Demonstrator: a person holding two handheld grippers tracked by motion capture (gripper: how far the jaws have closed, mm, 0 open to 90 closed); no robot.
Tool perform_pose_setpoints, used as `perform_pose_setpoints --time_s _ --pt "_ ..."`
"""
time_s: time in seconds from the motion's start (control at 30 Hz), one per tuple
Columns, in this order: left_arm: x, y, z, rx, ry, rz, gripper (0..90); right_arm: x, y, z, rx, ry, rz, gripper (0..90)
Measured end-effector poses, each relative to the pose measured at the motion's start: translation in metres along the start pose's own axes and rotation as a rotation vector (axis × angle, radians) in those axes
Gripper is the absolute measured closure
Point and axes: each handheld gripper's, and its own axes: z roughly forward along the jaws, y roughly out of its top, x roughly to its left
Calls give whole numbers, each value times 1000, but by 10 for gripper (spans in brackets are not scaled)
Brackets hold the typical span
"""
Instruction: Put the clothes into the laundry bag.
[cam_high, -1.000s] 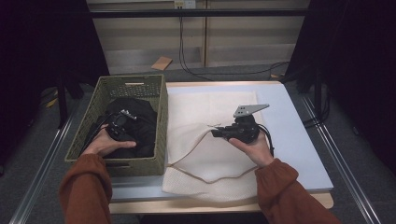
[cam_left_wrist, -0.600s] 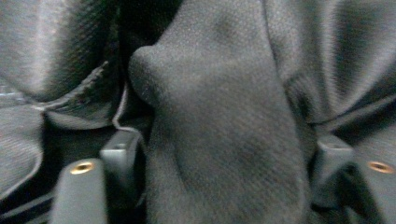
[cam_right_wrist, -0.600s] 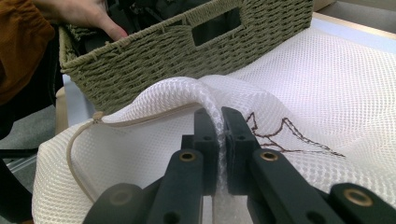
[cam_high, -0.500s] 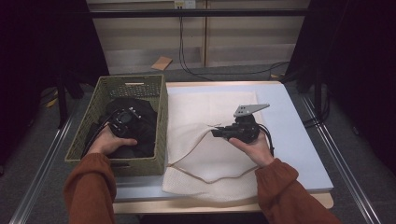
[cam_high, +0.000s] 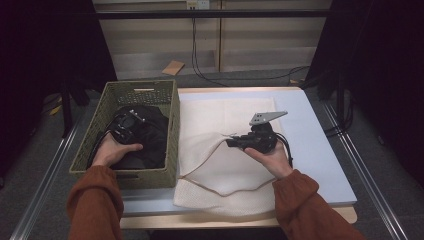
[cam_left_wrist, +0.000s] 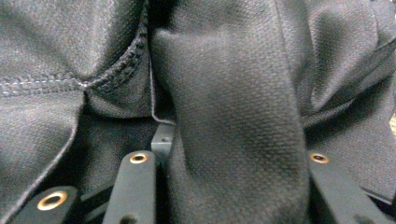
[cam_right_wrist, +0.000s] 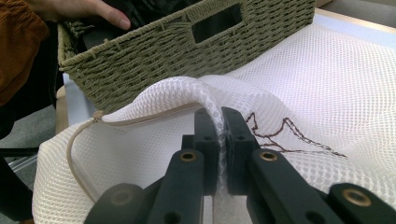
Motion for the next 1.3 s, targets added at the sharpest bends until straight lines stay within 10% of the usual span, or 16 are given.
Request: perform_pose_setpoints --time_s 0.3,1.3 --pt "2 -2 -9 -50 8 24 623 2 0 -1 -2 0 0 864" --pt "9 -22 -49 -397 22 -117 672 1 0 -4 -5 -4 2 868"
